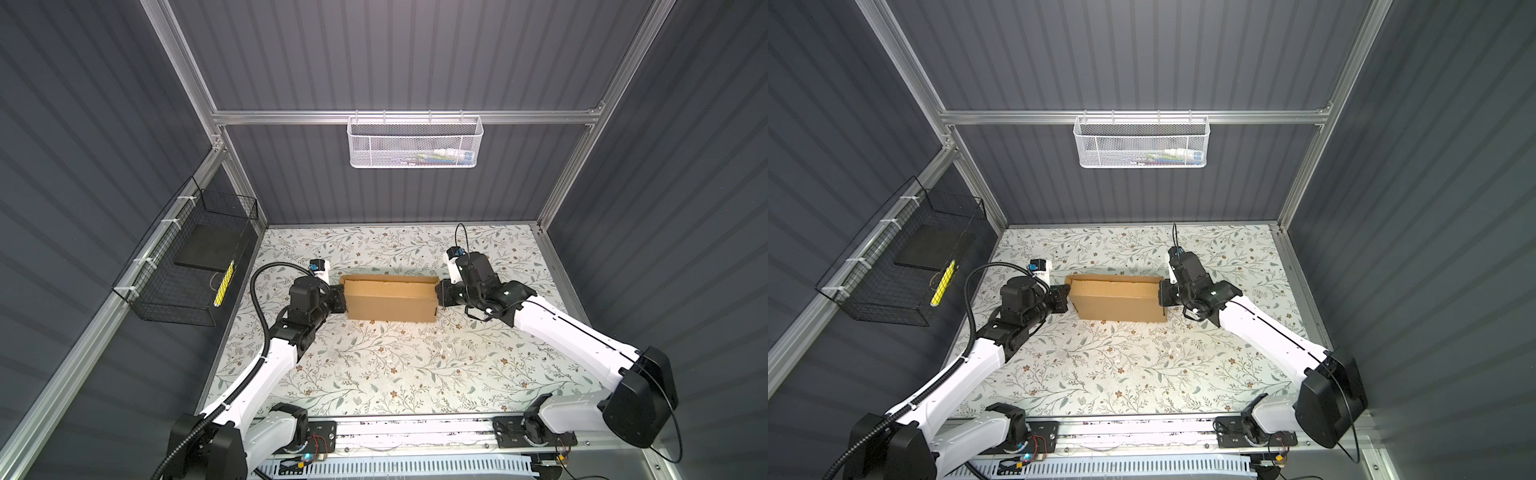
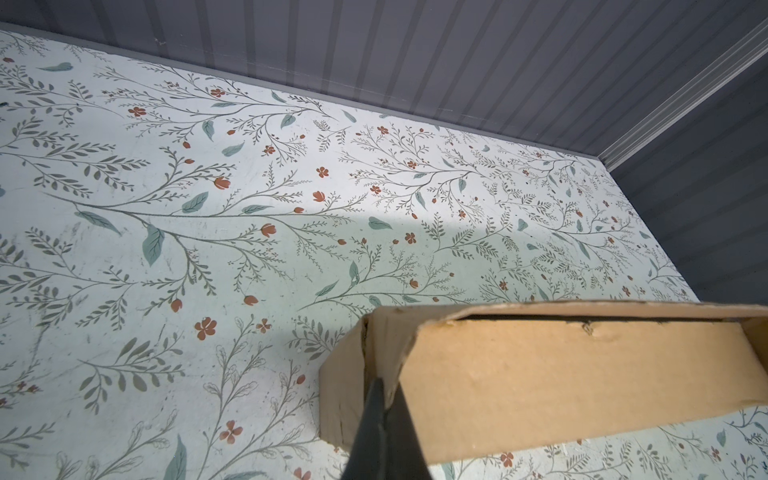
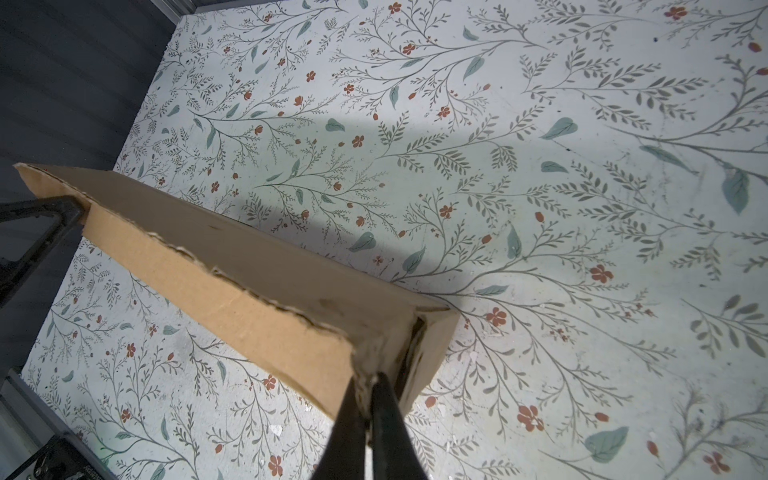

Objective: Fold the paper box

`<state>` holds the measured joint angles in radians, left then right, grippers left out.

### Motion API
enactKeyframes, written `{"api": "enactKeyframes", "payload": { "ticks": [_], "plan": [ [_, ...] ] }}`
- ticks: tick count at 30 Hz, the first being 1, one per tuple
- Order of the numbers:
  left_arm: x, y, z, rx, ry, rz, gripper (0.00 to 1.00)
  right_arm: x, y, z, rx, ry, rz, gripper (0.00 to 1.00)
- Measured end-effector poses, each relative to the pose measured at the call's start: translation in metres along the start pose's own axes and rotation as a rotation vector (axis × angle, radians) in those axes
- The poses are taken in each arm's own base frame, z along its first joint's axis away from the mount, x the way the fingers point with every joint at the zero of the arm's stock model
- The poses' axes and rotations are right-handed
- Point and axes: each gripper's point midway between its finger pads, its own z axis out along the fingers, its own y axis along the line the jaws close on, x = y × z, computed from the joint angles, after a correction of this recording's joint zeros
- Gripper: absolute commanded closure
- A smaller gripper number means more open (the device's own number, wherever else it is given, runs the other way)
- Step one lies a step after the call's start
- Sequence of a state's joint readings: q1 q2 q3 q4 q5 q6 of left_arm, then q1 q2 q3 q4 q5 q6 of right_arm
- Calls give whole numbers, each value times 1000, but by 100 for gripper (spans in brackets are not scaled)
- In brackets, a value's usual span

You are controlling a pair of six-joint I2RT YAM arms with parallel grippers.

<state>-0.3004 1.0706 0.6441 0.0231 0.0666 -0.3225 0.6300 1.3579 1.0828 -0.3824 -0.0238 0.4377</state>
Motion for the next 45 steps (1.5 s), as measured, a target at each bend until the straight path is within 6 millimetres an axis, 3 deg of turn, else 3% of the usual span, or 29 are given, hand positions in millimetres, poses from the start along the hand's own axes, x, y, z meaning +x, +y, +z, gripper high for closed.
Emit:
{"api": "enactKeyframes", "payload": {
  "ticks": [18, 27, 38, 45],
  "plan": [
    [3, -1, 0, 5, 5, 1, 100, 11, -7, -3, 27, 26, -54, 88],
    [3, -1, 0, 5, 5, 1, 100, 0, -2, -23, 8, -30, -114, 76],
    [4, -1, -1, 6, 7, 3, 100, -8, -4, -41, 30, -72, -311, 60],
    [5, -1, -3, 7, 5, 6, 100, -26, 8, -54, 12, -106, -465, 57]
  ]
}}
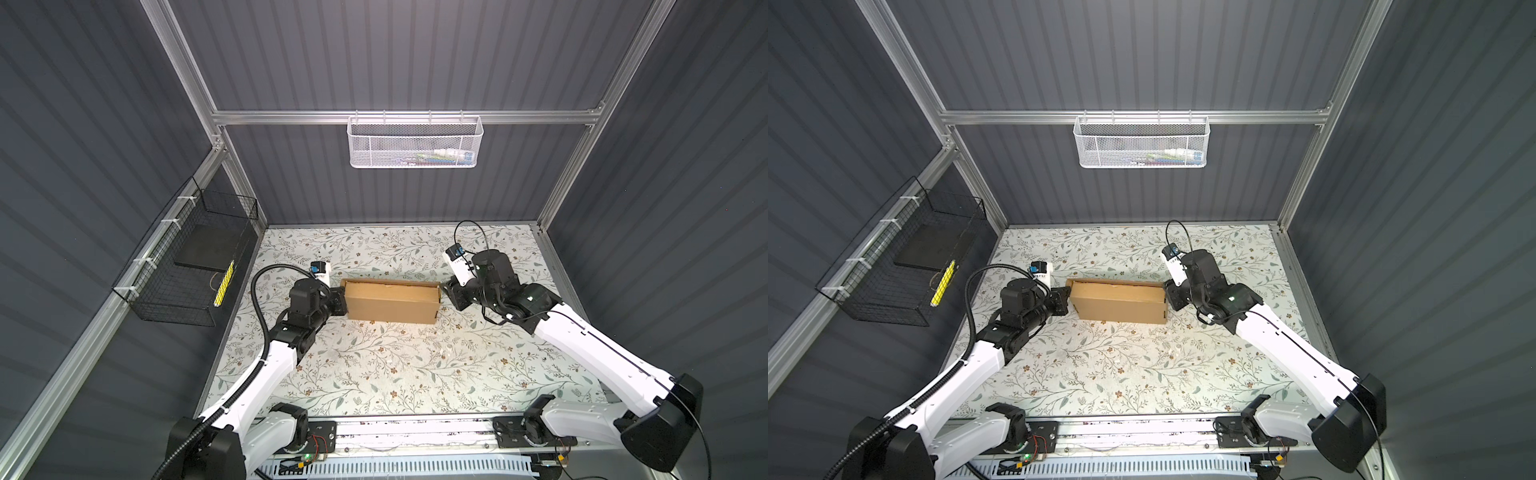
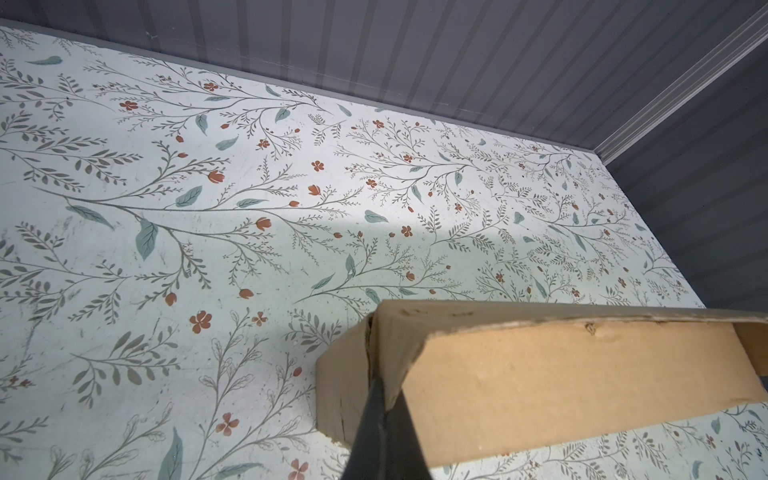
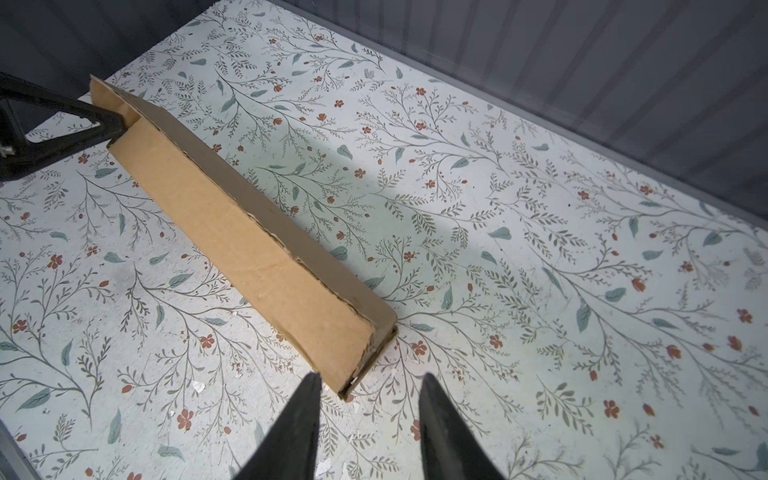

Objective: Fold the paper box

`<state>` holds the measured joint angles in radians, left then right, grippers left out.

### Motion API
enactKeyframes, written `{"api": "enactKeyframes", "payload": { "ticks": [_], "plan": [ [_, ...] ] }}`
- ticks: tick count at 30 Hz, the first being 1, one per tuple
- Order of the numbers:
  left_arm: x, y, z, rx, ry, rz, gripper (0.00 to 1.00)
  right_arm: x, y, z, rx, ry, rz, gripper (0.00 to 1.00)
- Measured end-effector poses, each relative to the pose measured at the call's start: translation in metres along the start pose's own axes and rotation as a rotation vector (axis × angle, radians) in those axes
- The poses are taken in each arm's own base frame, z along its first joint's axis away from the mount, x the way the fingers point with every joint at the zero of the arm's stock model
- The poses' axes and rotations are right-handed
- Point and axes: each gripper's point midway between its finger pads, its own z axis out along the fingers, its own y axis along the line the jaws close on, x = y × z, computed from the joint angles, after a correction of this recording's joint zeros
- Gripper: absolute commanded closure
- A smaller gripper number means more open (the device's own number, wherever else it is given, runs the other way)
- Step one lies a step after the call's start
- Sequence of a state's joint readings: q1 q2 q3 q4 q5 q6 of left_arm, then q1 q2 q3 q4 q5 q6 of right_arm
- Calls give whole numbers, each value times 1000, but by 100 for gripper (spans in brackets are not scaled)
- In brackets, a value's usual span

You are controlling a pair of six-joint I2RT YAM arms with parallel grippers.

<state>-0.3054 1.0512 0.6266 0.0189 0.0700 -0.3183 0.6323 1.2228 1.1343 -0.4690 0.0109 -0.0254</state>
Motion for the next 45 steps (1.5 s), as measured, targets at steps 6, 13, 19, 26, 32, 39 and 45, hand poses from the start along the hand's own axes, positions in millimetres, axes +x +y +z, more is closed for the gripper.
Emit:
{"api": "enactKeyframes", "payload": {
  "ticks": [6, 13, 19, 26, 32, 39, 45],
  "plan": [
    [0, 0, 0, 0, 0, 0, 100, -9, 4, 0, -21, -4, -109, 55],
    [0, 0, 0, 0, 0, 0, 100, -6, 22, 13, -65, 39, -264, 55],
    [1, 0, -1, 0, 0, 2, 100, 3, 43, 19, -93, 67, -436, 48],
    [2, 0, -2, 1, -2, 4, 100, 0, 53, 28, -76, 81, -574, 40],
    [3, 1, -2, 1, -2, 4, 100, -2, 55, 34, -56, 91, -665, 33],
    [3, 1, -3, 1, -4, 9, 100, 3, 61, 42, -67, 109, -767, 26],
    [3, 1, -4, 1, -4, 11, 100, 7, 65, 48, -80, 119, -825, 23]
  ]
}}
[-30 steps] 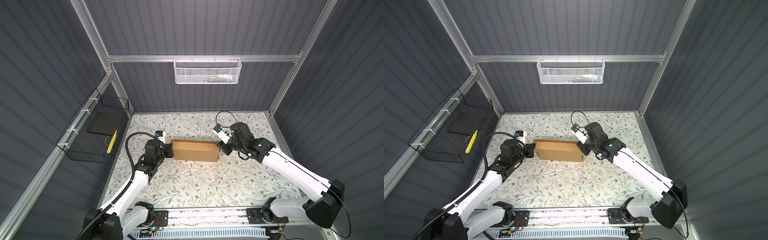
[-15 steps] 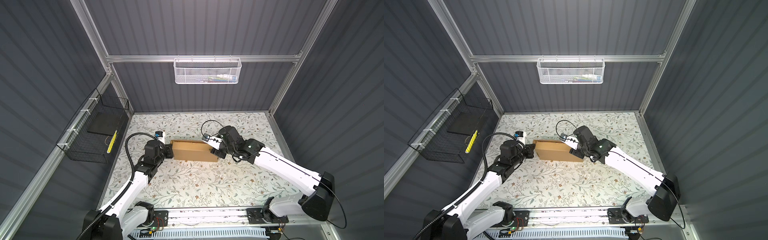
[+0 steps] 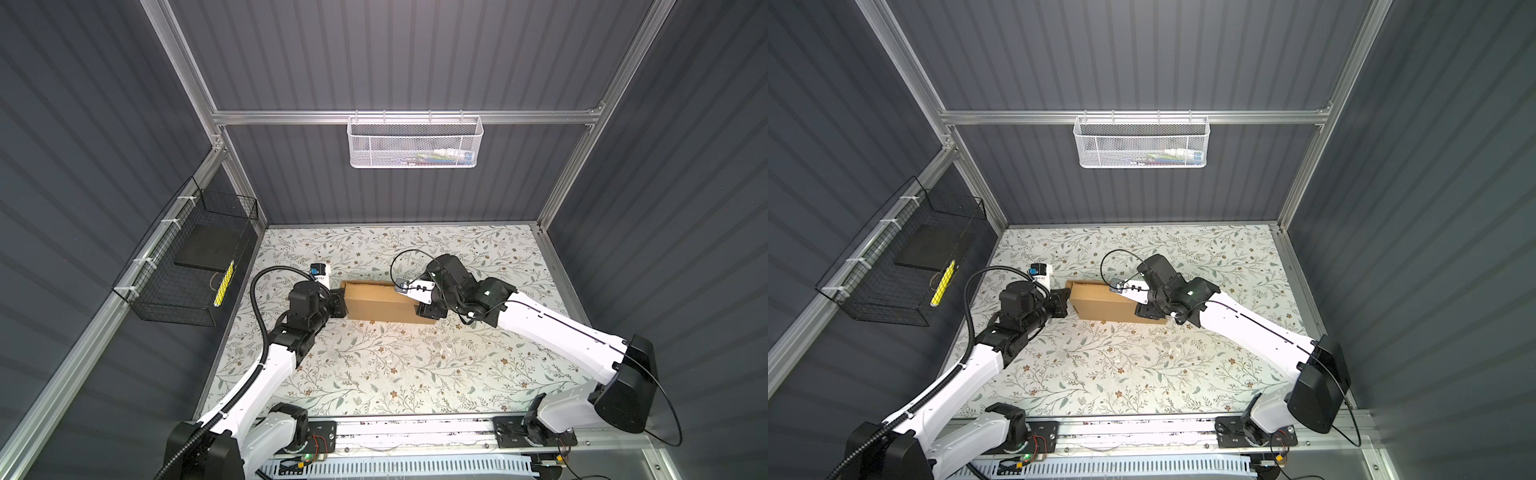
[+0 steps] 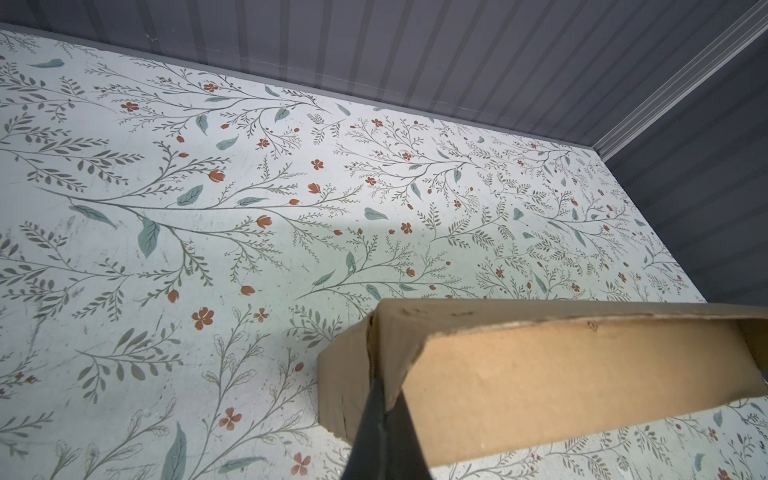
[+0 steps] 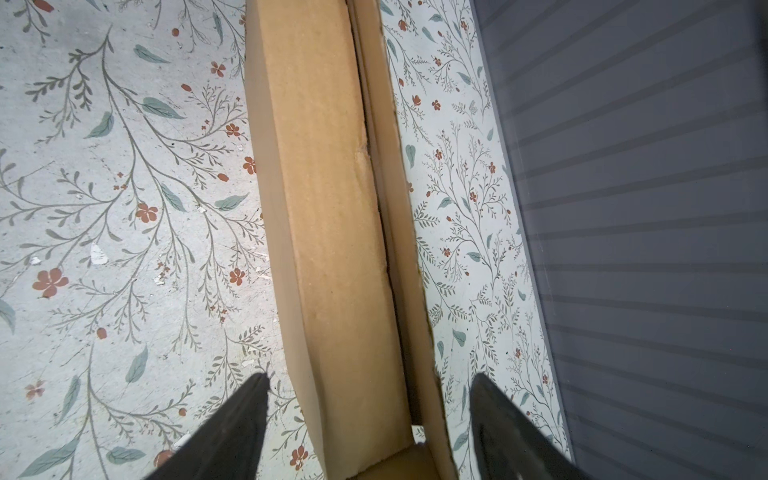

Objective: Fold the paper box

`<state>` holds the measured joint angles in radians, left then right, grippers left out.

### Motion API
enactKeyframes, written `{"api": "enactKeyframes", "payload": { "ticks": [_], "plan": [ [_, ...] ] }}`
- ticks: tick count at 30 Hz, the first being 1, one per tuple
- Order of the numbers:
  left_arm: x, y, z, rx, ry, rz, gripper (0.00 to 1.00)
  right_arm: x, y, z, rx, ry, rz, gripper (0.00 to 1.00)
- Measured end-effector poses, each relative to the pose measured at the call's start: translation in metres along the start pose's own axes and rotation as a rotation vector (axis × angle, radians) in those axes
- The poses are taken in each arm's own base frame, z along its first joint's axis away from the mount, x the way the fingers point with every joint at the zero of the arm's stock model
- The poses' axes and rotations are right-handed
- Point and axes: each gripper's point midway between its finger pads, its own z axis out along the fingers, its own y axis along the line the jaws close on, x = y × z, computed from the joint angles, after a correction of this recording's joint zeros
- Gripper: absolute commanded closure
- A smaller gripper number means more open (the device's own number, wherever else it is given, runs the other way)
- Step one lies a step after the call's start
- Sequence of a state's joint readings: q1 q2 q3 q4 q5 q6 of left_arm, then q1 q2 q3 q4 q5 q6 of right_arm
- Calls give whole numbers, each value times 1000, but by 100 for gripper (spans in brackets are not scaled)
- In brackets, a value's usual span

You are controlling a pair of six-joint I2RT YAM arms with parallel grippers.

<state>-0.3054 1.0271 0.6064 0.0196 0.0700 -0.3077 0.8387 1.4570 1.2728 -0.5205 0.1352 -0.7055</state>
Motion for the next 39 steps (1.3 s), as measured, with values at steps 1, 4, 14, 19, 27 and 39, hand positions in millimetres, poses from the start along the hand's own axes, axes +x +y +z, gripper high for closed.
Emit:
{"api": "enactKeyframes", "payload": {
  "ticks": [1, 4, 14, 19, 27, 39],
  "plan": [
    [0, 0, 0, 0, 0, 0, 100, -1, 0, 1, -2, 1, -7, 23],
    [0, 0, 0, 0, 0, 0, 100, -3, 0, 7, -5, 5, -25, 23],
    [0, 0, 0, 0, 0, 0, 100, -8, 2, 21, 3, 3, -60, 24],
    [0, 0, 0, 0, 0, 0, 100, -10, 4, 26, 4, 3, -75, 25],
    [0, 0, 0, 0, 0, 0, 100, -9, 10, 41, -11, 18, -84, 26],
    [0, 0, 0, 0, 0, 0, 100, -13, 8, 46, 0, 5, -79, 35]
  ]
}}
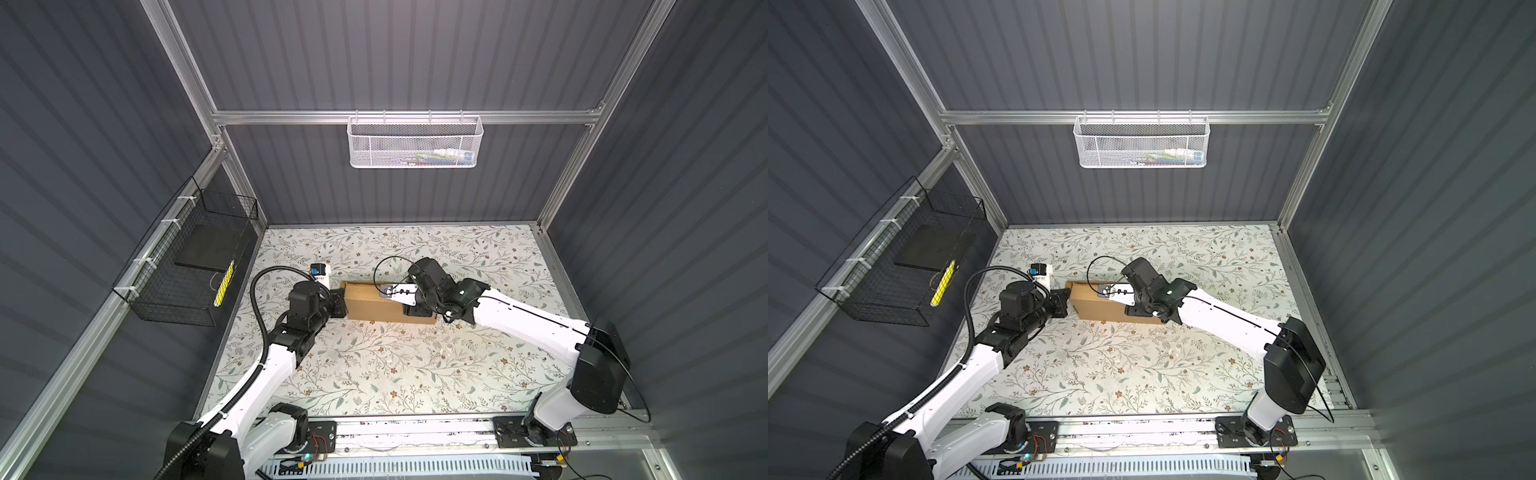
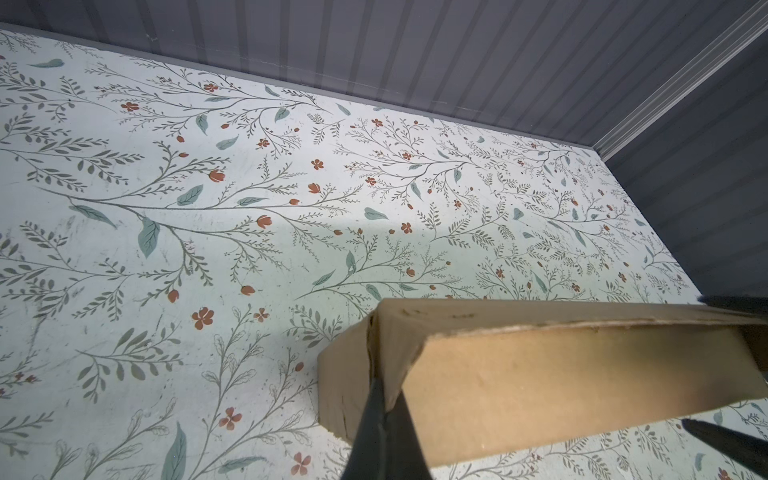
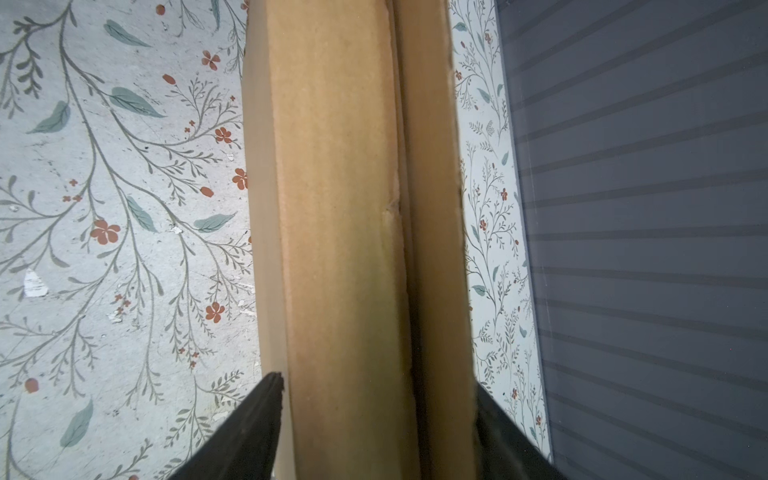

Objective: Fold the paper box

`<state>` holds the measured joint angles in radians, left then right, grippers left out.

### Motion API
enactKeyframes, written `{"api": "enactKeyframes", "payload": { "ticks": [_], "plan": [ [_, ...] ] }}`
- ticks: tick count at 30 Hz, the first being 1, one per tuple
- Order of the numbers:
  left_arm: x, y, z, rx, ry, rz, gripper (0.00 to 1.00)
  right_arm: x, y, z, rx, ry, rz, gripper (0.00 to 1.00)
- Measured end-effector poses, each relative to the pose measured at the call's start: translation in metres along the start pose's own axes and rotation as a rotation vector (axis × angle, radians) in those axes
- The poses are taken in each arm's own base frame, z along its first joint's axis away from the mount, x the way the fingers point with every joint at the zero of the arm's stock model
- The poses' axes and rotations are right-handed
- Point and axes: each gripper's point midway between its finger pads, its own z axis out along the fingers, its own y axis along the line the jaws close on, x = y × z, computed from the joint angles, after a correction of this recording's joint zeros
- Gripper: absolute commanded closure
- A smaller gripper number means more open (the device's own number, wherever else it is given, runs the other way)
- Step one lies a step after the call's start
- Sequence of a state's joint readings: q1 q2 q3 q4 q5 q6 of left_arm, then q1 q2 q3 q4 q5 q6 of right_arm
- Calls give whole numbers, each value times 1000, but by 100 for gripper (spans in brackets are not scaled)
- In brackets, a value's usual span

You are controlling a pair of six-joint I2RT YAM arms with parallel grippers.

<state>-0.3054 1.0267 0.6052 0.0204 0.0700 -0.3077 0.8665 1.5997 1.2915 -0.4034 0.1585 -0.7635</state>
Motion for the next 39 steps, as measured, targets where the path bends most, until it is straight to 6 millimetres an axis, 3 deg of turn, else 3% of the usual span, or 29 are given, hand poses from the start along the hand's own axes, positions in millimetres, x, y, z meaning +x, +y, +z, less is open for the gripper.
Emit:
{"api": "enactKeyframes", "payload": {
  "ticks": [9, 39],
  "plan": [
    [0, 0, 0, 0, 0, 0, 100, -3, -2, 5, 11, -12, 6, 41],
    [2, -3, -5, 15, 8, 2, 75, -4, -3, 13, -9, -19, 41, 49]
  ]
}}
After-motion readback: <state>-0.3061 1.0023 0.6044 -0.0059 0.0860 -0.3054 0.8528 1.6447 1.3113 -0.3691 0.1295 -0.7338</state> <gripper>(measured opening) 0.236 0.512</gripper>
